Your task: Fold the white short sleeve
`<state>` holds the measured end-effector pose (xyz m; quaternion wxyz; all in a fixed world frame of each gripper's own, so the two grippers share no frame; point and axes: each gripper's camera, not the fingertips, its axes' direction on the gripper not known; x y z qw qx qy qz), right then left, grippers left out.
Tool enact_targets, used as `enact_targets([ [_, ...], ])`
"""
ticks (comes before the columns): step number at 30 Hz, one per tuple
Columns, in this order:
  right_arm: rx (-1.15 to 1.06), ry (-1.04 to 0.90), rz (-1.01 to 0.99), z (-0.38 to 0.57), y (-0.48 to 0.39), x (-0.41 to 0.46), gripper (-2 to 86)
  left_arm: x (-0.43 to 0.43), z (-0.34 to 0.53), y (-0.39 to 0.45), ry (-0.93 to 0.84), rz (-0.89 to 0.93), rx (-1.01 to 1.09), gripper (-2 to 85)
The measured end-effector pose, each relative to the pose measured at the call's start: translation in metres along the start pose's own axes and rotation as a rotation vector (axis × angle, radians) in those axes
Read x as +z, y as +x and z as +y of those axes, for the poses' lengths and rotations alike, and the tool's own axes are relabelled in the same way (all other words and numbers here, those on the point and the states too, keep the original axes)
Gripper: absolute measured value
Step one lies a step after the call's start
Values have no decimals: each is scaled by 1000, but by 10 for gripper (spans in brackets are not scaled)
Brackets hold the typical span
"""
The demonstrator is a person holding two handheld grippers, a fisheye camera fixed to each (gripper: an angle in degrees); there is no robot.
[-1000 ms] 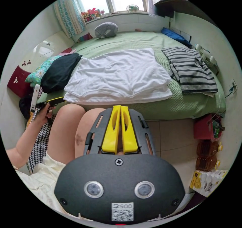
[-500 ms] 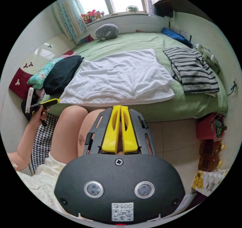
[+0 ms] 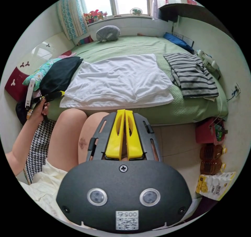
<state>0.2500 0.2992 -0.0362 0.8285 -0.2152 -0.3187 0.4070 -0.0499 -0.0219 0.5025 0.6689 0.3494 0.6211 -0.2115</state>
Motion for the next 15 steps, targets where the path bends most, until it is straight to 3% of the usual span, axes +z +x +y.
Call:
enact_targets([
  [7,75,19,-33,26,9,-16,-10,26,-8,-3,-77,-30,-48,58],
  [15,141,48,-96,28,15,-24,-10,-8,0,-18,-7,187,-103,40],
])
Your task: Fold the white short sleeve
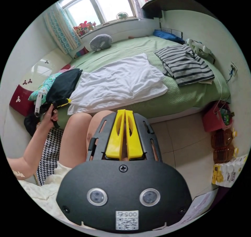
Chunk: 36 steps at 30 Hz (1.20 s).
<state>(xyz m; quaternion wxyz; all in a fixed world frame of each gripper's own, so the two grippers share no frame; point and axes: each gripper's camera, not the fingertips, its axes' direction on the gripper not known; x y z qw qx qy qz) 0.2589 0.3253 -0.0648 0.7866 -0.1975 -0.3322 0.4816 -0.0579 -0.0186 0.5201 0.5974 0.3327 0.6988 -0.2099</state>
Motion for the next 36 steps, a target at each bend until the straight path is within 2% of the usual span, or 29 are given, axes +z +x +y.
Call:
enact_targets([
  [4,-12,-2,5,-2,-9,3,-10,-20,12,-4,48,-11,16,42],
  [10,-9,-21,-13,-1,-18,12,-9,19,22,-17,-87,-114,15,60],
  [13,-9,-22,5,3,-20,13,-8,17,28,-13,-64,-131,11,66],
  [20,-4,63,158,-1,-8,22,34,23,54,14,-80,-393,129,36],
  [32,-166,22,369,-107,-12,99,63,29,60,9,-98,-255,74,13],
  [36,-131,-35,398,-129,-5,127,59,31,63,-2,-116,-260,54,2],
])
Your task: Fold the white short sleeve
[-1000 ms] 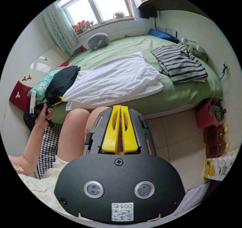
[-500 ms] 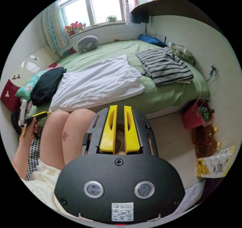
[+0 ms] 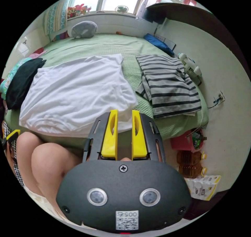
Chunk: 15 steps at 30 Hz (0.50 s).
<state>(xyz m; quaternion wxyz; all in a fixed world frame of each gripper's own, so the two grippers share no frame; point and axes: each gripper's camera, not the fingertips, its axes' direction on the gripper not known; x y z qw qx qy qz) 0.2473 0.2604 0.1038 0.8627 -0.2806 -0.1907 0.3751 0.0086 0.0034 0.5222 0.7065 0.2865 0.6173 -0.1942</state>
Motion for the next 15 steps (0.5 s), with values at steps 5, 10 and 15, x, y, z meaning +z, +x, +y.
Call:
enact_targets([
  [5,-8,-48,45,-22,-12,24,35,3,4,-17,-7,20,-51,-5],
  [10,5,-48,30,-27,-14,29,-5,8,6,-19,-16,34,-64,-6],
  [15,51,-55,-72,-31,-1,10,-10,12,3,-17,-22,50,-55,-7],
])
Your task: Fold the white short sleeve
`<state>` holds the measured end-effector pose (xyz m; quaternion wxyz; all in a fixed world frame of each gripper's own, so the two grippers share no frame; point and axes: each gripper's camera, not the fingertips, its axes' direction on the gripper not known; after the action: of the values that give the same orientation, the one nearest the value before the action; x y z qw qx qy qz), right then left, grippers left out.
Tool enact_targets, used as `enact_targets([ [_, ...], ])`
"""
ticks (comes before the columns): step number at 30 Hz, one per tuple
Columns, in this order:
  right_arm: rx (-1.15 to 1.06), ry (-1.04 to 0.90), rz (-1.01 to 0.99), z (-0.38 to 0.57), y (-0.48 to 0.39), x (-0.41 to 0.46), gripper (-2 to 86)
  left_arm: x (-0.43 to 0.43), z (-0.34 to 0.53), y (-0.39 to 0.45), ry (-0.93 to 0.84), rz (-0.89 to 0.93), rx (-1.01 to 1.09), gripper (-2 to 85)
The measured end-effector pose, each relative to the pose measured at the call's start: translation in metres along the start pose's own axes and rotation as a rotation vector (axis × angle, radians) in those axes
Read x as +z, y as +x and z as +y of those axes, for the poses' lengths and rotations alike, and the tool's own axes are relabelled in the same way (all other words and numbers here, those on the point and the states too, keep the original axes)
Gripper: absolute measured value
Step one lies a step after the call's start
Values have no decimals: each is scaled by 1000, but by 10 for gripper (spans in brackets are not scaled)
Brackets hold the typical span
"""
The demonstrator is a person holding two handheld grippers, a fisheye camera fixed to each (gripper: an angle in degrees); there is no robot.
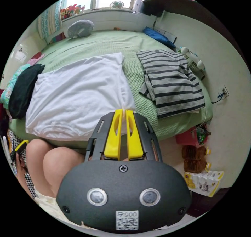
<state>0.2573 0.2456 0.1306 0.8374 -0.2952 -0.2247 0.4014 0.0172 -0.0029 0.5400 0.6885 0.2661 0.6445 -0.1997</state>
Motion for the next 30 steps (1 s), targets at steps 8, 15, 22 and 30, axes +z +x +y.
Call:
enact_targets([
  [8,139,51,-267,-11,38,-33,-12,4,-8,12,1,19,20,-7],
  [15,217,-129,-70,-4,64,38,-13,5,-7,14,0,22,22,-7],
  [22,270,-126,-51,16,87,43,-9,4,-9,8,0,12,7,-7],
  [30,116,-13,-139,-8,41,13,-9,-19,-45,42,102,56,112,-6],
])
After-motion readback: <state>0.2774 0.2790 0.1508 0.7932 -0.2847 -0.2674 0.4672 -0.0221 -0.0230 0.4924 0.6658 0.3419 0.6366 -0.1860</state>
